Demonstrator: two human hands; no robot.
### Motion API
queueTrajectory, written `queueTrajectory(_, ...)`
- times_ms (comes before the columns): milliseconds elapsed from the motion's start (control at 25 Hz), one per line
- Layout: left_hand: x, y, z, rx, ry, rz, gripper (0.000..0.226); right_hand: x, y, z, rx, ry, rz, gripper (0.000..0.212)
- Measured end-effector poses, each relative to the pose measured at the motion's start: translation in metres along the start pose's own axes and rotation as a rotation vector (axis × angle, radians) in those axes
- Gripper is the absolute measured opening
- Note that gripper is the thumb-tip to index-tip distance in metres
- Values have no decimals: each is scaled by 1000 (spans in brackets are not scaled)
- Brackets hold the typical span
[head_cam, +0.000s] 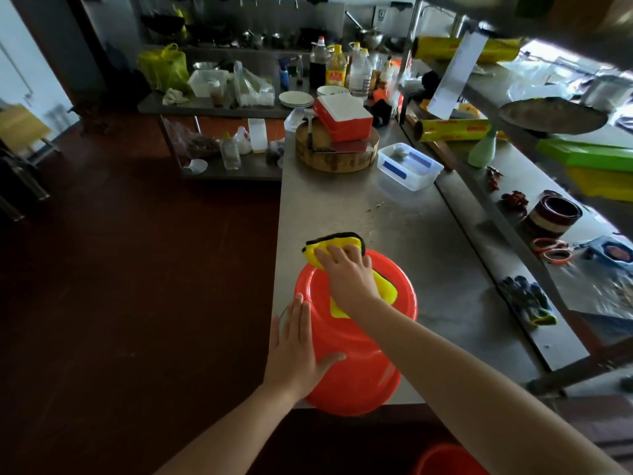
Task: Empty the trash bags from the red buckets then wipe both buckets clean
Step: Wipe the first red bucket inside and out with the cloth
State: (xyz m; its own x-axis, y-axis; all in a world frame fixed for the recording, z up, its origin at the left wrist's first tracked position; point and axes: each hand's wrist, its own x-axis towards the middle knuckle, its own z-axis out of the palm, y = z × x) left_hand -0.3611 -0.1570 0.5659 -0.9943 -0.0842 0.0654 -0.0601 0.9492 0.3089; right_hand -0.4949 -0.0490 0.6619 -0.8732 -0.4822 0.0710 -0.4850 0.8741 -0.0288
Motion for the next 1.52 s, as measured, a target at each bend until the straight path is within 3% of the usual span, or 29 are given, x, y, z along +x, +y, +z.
queueTrajectory(160,2,-3,0,20,9,-9,121,33,-30,8,-95,-132,-55,49)
queueTrajectory(280,2,-3,5,13,25,-2,121,43,-18,12,-124,-146,-44,48)
queueTrajectory(640,3,1,6,38,19,-4,120,44,65,5,-74,-175,224,44)
queueTrajectory(1040,3,3,6,65,-22,-25,121,-44,104,12,92,-79,351,59)
queueTrajectory(1520,3,0,4,-120,-16,4,125,-145,51,37,208,72,401,63)
